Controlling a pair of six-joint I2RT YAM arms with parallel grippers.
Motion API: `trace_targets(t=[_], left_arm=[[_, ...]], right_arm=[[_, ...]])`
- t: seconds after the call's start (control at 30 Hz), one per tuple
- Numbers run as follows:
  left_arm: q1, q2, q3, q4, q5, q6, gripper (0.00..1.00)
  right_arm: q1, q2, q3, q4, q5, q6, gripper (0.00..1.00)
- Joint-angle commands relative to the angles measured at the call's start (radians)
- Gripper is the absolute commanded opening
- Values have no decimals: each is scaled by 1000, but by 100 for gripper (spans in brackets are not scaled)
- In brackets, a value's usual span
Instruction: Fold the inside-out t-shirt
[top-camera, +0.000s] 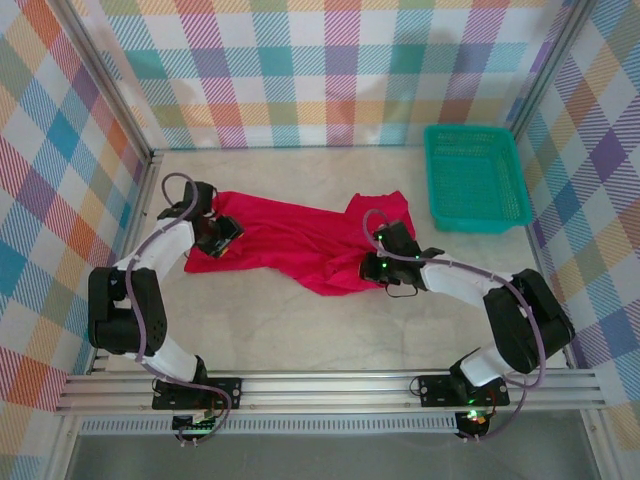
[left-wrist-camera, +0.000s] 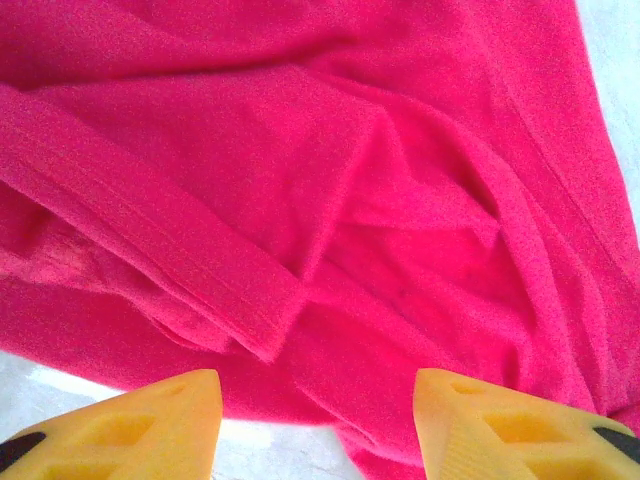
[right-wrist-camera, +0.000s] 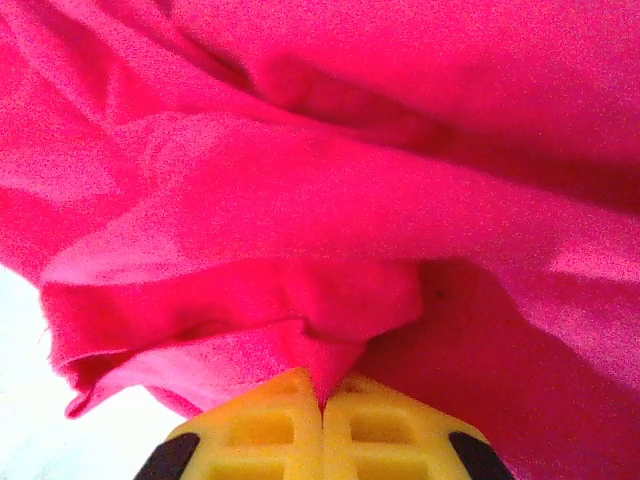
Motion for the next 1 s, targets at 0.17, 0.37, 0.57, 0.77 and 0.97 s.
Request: trace_targets(t=[0.17, 0.37, 0.57, 0.77, 0.97], left_arm=[[67, 22, 18, -59, -35, 43, 58], [68, 31, 11, -41, -49, 38, 58], [68, 44, 23, -64, -83, 55, 57], [59, 60, 5, -16, -3, 35, 53], [-6, 75, -24, 14, 14, 20, 53]], right_arm=[[-29, -384, 48, -195, 250, -100, 0], [-193, -612, -42, -213, 320, -81, 0], [-340, -585, -40, -260, 279, -18, 0], [-344, -530, -21, -224, 219, -13, 0], [-344, -507, -18, -206, 197, -10, 0]])
